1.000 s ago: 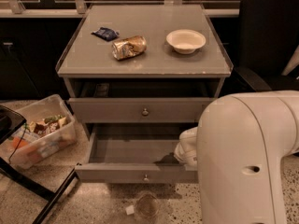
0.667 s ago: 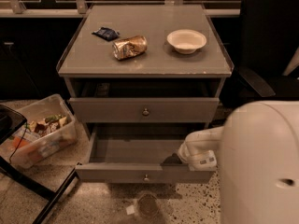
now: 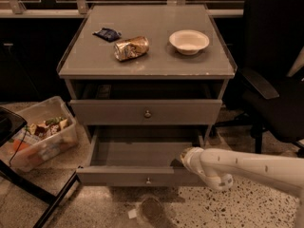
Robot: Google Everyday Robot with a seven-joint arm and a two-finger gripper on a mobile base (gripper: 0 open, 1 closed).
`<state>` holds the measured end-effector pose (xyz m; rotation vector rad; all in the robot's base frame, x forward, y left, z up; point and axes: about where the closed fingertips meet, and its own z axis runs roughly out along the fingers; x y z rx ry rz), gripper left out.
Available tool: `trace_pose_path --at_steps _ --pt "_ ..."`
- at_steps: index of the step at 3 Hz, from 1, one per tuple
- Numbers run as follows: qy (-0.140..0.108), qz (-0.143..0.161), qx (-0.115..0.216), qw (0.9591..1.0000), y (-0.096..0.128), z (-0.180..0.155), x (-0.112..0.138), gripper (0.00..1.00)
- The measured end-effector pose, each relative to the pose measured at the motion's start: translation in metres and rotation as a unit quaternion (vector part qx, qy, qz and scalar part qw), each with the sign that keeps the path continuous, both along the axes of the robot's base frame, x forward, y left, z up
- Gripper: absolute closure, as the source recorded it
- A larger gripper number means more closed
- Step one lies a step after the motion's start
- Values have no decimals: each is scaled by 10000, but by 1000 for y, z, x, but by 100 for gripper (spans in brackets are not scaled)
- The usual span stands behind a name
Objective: Open middle drawer
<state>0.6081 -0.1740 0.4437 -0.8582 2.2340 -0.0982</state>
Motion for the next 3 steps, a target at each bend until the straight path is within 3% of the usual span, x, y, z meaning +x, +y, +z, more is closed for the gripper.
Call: trace_pose_path --at_steps 1,2,3 --pt "-215 239 795 9963 29 9 -25 100" --pt "-242 75 1672 9856 31 12 -56 100" --pt "-151 -254 2151 9761 16 -3 -74 100"
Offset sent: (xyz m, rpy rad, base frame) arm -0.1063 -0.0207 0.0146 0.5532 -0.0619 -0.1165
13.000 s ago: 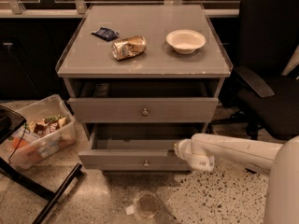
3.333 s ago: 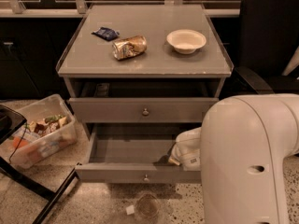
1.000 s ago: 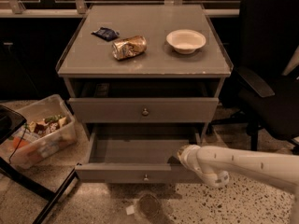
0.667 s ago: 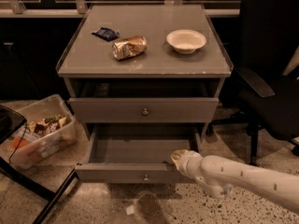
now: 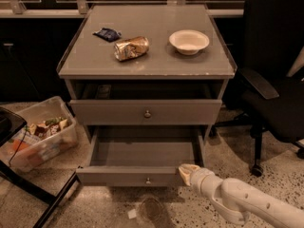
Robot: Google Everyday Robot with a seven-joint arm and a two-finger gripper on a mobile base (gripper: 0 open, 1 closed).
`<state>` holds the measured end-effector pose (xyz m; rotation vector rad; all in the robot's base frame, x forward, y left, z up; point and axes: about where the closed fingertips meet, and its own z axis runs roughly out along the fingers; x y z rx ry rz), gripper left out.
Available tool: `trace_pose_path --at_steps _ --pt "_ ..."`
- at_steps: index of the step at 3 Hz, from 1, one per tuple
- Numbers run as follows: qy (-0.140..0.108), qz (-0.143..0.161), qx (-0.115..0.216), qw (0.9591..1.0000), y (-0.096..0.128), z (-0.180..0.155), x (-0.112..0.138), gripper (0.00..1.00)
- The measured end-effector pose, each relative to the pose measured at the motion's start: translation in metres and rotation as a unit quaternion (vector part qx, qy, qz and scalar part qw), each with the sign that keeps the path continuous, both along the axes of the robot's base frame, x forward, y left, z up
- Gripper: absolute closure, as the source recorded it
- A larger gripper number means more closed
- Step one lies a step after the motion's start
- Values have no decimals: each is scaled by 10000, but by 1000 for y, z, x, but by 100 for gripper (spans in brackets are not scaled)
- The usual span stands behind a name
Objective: Open middle drawer
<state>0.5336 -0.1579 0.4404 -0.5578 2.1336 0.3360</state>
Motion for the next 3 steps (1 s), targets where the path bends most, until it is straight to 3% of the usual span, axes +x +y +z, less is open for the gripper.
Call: trace_pose_path --at_steps 1,2,3 --pt "-87 -198 282 9994 -3 -4 0 100" --pt "-87 -198 282 9994 -3 -1 0 100" --pt "-470 -154 461 9977 3 19 0 100"
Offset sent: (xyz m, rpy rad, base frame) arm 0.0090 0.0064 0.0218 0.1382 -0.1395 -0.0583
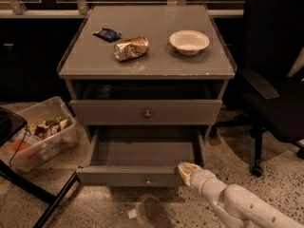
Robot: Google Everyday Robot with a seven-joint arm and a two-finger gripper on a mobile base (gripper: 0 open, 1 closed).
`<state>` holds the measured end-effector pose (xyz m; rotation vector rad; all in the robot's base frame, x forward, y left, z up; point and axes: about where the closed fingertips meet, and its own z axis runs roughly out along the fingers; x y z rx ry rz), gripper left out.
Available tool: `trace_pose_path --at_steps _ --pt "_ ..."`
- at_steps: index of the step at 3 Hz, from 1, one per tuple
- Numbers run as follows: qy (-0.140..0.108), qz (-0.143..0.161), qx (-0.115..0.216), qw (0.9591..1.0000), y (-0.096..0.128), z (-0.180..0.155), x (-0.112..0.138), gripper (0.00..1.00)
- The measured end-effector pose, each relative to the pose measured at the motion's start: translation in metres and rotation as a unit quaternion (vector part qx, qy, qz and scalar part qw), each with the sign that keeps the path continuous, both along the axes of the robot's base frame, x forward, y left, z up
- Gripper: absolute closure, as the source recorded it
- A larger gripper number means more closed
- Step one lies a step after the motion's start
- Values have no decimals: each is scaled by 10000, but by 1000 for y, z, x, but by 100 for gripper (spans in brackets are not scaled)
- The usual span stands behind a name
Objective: Open middle drawer
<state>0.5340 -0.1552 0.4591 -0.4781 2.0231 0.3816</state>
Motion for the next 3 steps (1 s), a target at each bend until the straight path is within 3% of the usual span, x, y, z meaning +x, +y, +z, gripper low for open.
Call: trace_pose_path --at_steps 1,3 --pt "-353 78 190 9992 8 18 6 100" --pt "-571 -49 295 9979 5 19 23 100"
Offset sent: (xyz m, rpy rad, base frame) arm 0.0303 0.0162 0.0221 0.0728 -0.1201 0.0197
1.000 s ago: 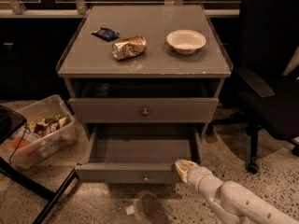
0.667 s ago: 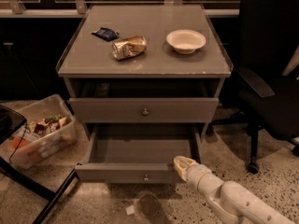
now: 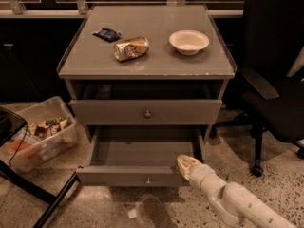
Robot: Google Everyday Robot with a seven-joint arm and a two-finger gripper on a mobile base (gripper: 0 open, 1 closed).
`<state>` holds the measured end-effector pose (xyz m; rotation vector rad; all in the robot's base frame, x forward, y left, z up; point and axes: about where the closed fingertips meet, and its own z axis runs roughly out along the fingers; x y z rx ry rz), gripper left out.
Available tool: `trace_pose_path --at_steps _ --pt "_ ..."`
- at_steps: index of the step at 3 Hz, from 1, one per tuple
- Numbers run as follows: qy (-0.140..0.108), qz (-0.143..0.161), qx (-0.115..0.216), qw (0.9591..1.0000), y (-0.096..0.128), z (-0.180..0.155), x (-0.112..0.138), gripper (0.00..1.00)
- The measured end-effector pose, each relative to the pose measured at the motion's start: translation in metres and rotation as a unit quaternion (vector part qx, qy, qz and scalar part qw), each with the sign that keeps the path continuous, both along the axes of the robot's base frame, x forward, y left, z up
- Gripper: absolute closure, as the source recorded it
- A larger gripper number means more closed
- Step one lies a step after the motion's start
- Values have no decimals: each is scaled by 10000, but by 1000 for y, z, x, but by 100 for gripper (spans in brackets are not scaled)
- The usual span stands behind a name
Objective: Open middle drawer
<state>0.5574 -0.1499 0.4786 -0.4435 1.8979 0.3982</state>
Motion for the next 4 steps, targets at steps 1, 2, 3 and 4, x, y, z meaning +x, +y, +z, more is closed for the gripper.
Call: trace_pose_path --at_steps 1,2,3,4 --pt "78 -294 -122 9995 -12 -10 14 100" --pt "423 -586 -420 9965 -23 -34 26 100" --pt "843 -771 -738 9907 -33 -67 22 100" --pt "843 -772 -738 9907 -32 -62 23 100"
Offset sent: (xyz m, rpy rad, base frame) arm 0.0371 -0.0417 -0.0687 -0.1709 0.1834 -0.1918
